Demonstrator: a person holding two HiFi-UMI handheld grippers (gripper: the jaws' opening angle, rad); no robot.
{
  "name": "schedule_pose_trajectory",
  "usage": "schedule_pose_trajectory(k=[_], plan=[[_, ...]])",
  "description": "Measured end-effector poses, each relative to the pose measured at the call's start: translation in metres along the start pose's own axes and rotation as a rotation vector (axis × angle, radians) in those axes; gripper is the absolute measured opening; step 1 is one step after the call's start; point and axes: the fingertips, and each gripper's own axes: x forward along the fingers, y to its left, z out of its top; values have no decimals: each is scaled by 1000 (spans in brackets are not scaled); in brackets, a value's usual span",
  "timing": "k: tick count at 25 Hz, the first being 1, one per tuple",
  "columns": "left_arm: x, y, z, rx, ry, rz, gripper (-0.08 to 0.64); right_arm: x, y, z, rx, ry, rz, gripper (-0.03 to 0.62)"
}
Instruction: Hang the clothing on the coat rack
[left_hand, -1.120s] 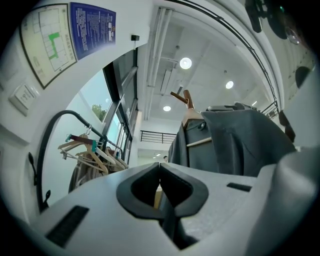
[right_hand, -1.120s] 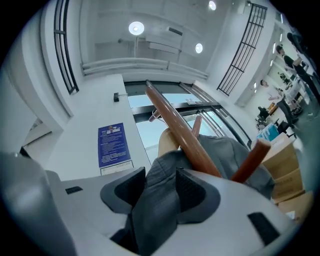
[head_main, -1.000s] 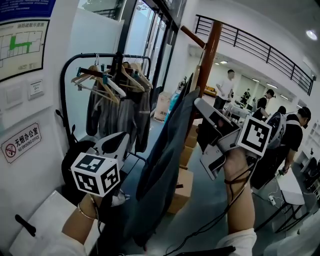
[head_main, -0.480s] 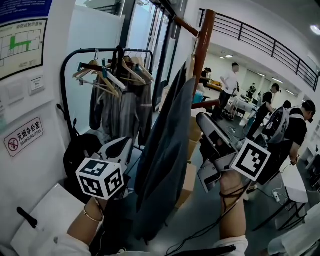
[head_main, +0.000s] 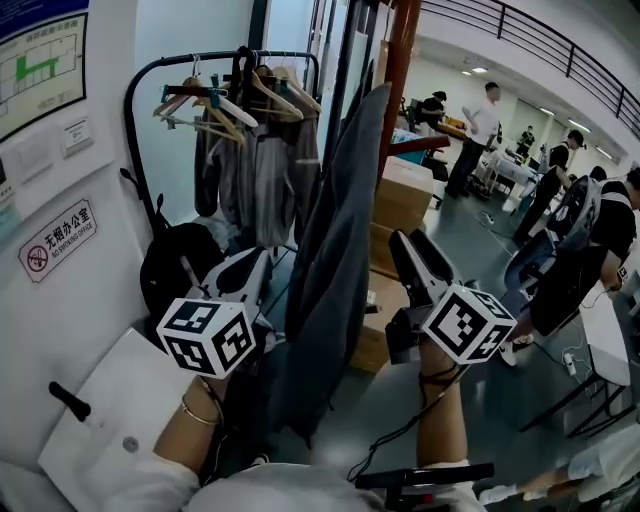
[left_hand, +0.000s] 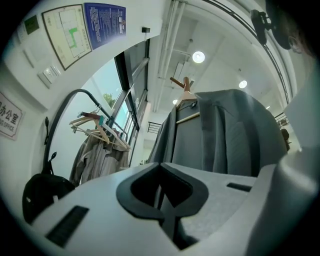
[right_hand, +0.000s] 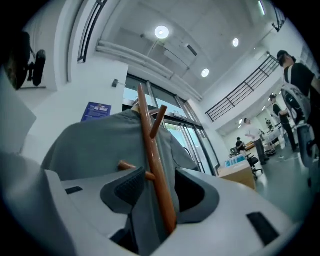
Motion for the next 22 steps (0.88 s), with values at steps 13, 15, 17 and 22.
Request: schedule_pose_trajectory(k=[13, 15, 17, 22], plan=[[-21, 9, -54, -91, 47, 76, 8, -37, -50, -94, 19, 114, -199, 158], [-25, 9, -57, -103, 46, 84, 9, -41, -53, -107, 25, 137, -210, 127], [-27, 8, -61, -111, 49, 89, 8, -45, -54, -120, 23, 162, -221, 107], [-35, 7, -77, -125, 79, 102, 8, -55, -53, -140, -34, 182, -253, 41]])
